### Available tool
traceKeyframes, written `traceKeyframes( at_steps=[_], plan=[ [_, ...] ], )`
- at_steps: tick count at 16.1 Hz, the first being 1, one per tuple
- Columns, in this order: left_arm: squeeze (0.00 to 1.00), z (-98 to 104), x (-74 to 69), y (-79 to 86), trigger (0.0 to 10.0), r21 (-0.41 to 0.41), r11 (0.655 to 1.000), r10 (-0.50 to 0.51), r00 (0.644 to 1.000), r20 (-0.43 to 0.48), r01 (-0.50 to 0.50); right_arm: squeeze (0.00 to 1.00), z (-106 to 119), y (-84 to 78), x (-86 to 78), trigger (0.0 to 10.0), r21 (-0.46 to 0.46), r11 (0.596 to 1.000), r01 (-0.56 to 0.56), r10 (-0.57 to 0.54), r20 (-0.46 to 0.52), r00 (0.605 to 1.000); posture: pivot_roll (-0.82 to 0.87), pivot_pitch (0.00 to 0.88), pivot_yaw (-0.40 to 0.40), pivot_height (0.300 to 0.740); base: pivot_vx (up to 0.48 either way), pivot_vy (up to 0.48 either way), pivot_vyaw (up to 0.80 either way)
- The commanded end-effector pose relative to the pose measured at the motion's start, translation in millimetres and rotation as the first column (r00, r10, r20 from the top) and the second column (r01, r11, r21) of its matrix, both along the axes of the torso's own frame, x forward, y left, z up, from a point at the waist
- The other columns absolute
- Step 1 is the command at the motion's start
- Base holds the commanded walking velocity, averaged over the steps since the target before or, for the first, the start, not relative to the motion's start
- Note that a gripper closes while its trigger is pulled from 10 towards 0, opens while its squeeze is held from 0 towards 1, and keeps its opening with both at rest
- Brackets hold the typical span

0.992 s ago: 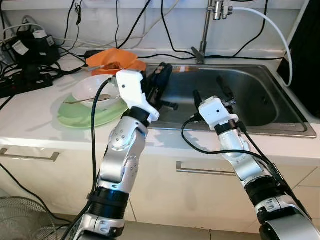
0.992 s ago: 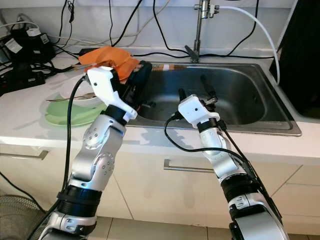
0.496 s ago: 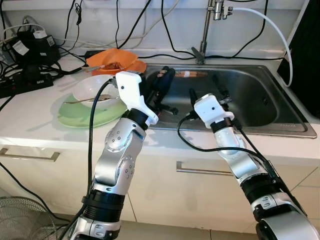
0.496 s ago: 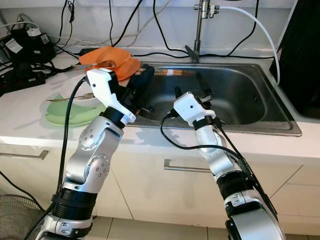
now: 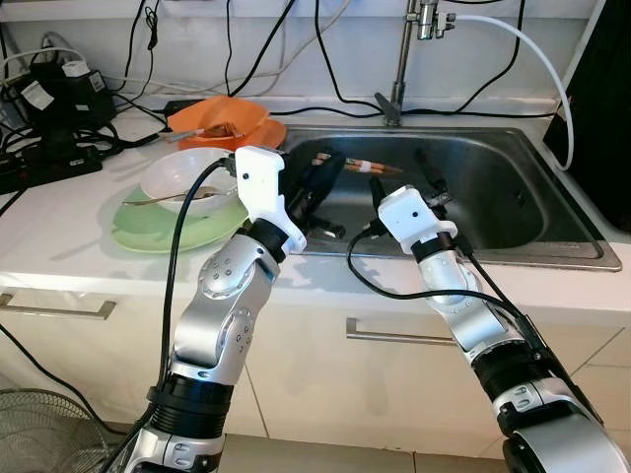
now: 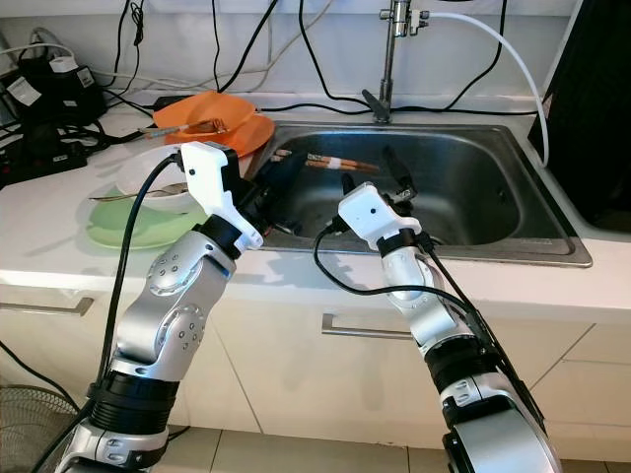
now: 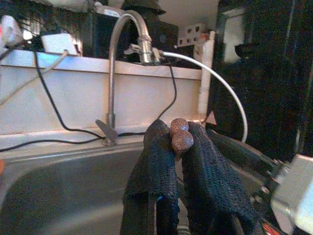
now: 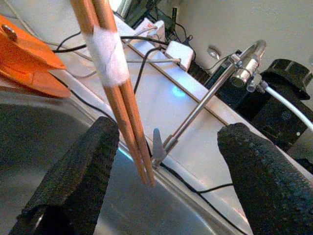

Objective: Kitchen organization

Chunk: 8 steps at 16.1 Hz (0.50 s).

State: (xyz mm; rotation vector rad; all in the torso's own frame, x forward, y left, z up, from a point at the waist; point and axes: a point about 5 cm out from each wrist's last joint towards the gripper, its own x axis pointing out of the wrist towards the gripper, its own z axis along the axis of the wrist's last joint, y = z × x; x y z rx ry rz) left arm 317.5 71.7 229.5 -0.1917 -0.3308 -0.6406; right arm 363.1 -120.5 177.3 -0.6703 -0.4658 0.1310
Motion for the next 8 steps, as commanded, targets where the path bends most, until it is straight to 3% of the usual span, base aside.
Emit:
traceKeyframes(
  at_steps=[1,8],
  plan=[
    [0.00,1.9,-4.8,-2.7,10.0,0.015,0.999,-0.034,0.999,0.015,0.034,0.00,6.1,5.0,3.2,10.0,-0.006,1.000,-0.013,0.013,0.002,1.000,-0.01,0.000,0.061,0.740,0.000,0.000,0.00],
    [0.00,2.4,-10.4,-12.0,10.0,0.034,0.995,-0.099,0.995,0.020,0.098,0.00,4.4,8.8,2.1,10.0,-0.007,0.999,-0.036,0.036,-0.011,0.999,-0.01,0.000,0.062,0.740,0.000,0.000,0.00]
  ],
)
